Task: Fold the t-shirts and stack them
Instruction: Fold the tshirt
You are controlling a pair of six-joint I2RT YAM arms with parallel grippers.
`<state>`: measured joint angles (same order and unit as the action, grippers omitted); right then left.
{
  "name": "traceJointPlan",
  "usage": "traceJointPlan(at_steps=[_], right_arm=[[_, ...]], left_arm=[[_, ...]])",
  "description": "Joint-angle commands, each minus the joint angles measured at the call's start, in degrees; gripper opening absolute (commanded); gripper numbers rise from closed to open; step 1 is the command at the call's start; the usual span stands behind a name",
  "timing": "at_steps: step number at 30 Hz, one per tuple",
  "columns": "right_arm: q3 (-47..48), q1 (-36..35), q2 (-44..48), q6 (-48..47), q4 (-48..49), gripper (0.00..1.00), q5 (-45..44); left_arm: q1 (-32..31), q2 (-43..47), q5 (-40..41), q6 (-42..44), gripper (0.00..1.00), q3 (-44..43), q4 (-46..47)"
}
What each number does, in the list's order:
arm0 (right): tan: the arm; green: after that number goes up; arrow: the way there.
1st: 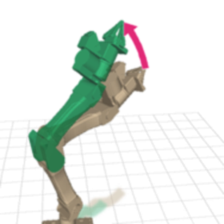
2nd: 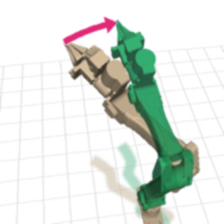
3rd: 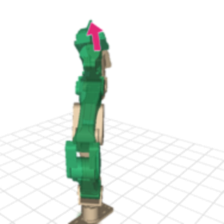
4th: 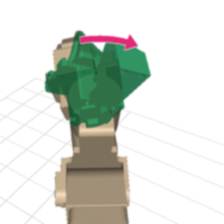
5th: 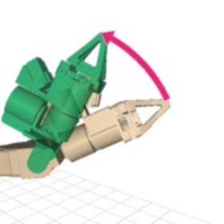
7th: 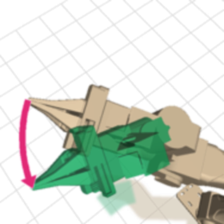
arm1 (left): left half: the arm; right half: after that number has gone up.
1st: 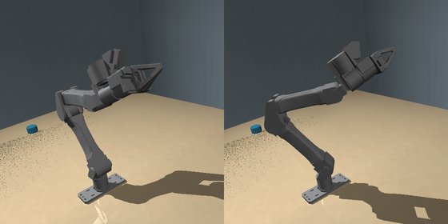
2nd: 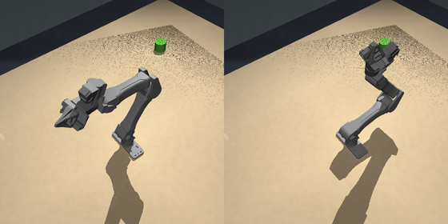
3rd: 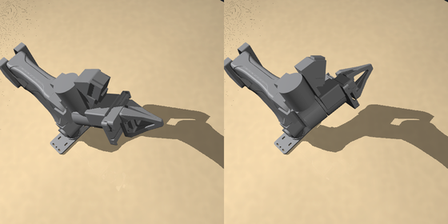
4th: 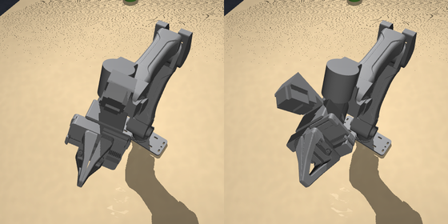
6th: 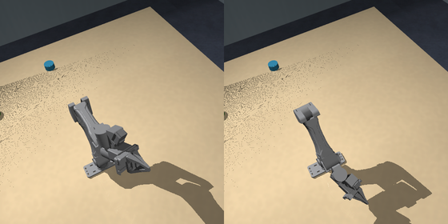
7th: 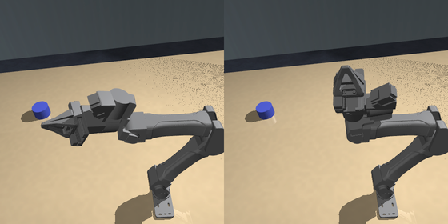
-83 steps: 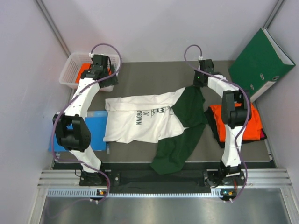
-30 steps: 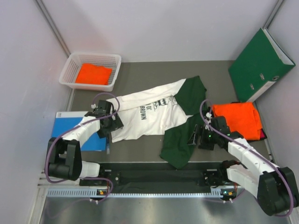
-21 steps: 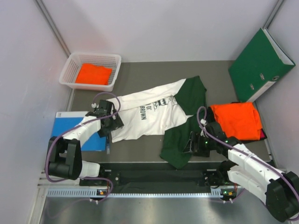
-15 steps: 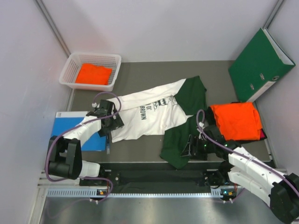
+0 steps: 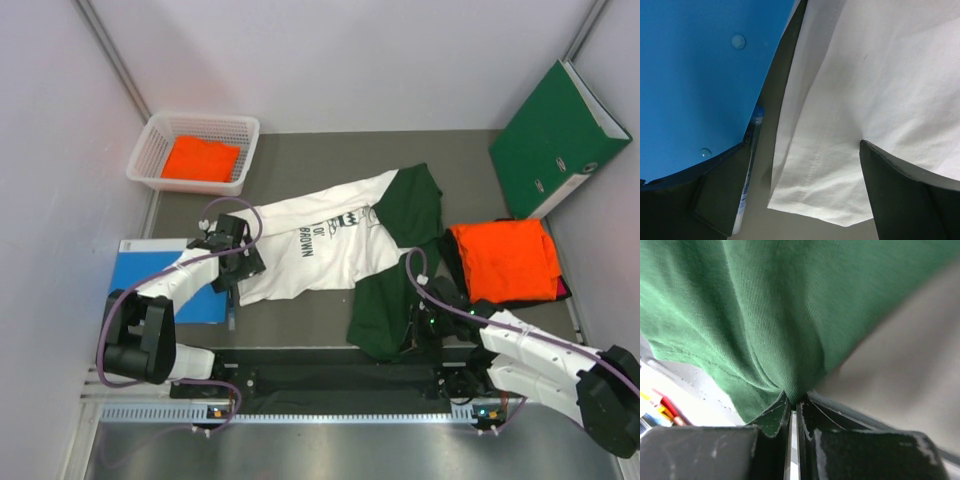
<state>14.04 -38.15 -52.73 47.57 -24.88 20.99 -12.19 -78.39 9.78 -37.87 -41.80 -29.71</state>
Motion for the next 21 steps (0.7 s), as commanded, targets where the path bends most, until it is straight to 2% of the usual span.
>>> traceJointPlan(at_steps=[1,5,7,9,10,11,16,19,21], right_arm=[[7.57,-0.87,3.68,-3.09,-9.64,0.00,-9.10],[10.13,-0.78,3.77,-4.24,-12.56,0.00,-11.50],[10.13,-0.78,3.60,-4.42,-12.73,0.00,-11.68],[9.95,-0.78,3.60,-4.42,-12.73,0.00,-11.68],[9.78,-0.78,3.60,-4.42,-12.73,0.00,-11.59],[9.78,-0.78,3.69,-4.50,-12.82,0.00,-11.76],[9.16,-0.70,4.30,-4.68,-13.35,0.00,-12.03],[9.51,-0.52,4.30,-5.29,-14.05,0.00,-12.73],[9.77,-0.26,4.56,-5.65,-14.58,0.00,-13.17]], left_arm=[[-0.38,-1.42,-2.48,-1.86,0.90,1.90,2.20],[-1.26,-2.29,-3.45,-1.68,0.75,1.64,2.38],[-2.13,-2.82,-3.28,-1.68,0.73,1.46,2.12],[-2.75,-2.82,-2.67,-1.68,0.77,1.37,1.59],[-3.71,-2.39,-2.23,-1.68,0.88,1.28,1.33],[-4.16,-1.95,-1.79,-1.68,0.90,1.28,1.06],[-5.83,-0.27,0.24,-2.56,0.84,1.81,-1.13],[-6.53,0.60,2.16,-3.17,0.86,2.95,-2.36],[-6.62,2.35,3.22,-3.70,0.92,3.92,-2.98]])
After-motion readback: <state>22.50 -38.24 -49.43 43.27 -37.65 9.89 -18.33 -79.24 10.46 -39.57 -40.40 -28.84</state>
